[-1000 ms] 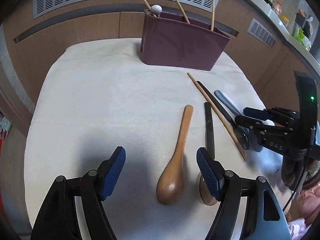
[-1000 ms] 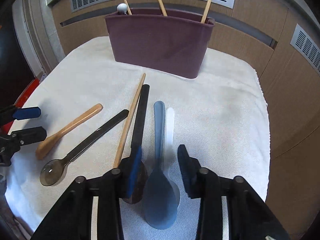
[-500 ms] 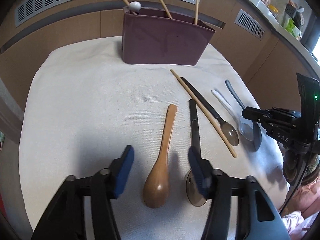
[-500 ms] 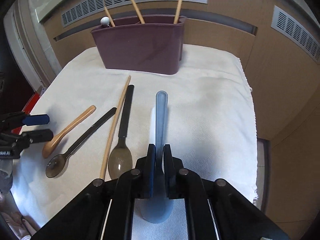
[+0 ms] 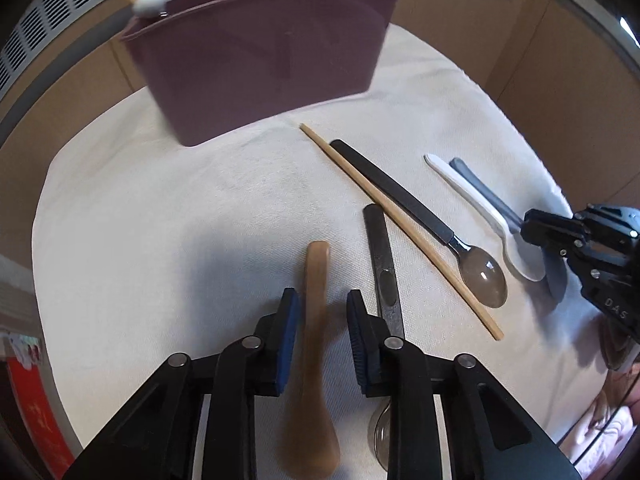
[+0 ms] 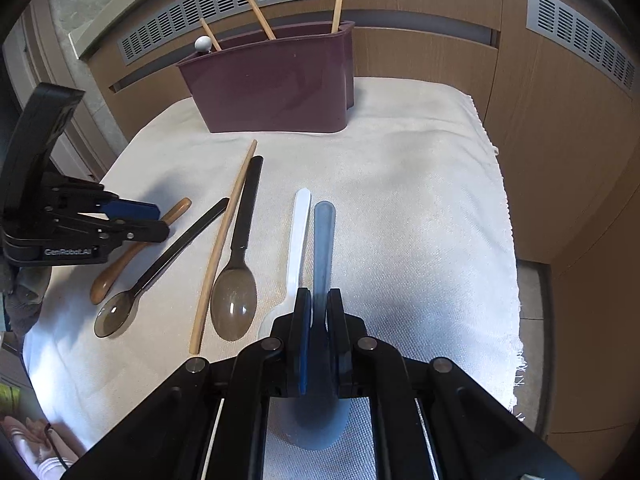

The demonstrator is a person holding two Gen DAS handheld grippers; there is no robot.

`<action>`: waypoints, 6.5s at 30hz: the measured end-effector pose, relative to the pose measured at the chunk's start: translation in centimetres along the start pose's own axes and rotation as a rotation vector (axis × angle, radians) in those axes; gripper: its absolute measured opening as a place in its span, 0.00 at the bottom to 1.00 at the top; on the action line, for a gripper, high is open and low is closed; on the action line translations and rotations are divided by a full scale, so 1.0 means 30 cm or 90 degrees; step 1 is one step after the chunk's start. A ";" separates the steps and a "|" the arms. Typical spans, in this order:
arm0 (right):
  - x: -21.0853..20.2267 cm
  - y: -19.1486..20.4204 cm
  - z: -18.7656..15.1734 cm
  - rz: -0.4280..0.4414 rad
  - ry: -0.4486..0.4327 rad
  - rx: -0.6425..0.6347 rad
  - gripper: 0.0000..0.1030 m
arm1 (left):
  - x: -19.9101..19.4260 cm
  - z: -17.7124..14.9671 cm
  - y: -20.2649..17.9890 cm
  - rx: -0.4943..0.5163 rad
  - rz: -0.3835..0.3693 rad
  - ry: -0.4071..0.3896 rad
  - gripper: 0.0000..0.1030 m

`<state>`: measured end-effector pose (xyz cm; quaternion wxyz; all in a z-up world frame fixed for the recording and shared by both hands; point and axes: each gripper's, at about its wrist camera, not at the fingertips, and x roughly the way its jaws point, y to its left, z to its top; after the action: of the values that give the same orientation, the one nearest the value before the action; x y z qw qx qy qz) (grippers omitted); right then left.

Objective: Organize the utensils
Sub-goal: 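Close the left tool on the wooden spoon while the right tool holds the blue spoon, then lift both spoons and carry them over the maroon caddy, then lower both spoons into the caddy and open both tools, then move both tools back over the remaining utensils on the table, then grasp the dark metal spoon by its handle with the right tool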

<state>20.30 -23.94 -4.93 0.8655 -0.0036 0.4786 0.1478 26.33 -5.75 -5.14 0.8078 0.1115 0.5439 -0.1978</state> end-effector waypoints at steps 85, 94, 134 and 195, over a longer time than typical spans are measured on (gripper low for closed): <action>-0.657 0.191 0.203 -0.057 -0.316 -0.080 0.10 | -0.818 -0.202 -0.039 -0.078 -0.006 -0.473 0.11; -0.868 0.227 0.493 -0.087 -0.456 -0.088 0.10 | -1.072 0.023 -0.053 -0.036 0.061 -0.596 0.11; 0.159 0.099 0.700 -0.032 -0.083 -0.069 0.18 | -0.202 0.425 0.259 -0.149 -0.008 -0.306 0.20; 0.129 0.228 0.156 -0.034 0.043 -0.117 0.11 | -0.144 -0.240 0.065 -0.194 -0.009 -0.143 0.77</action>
<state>24.34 -15.72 -4.67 0.8487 -0.1007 0.4914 0.1676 19.76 -0.30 -3.97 0.8696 -0.0389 0.4747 -0.1299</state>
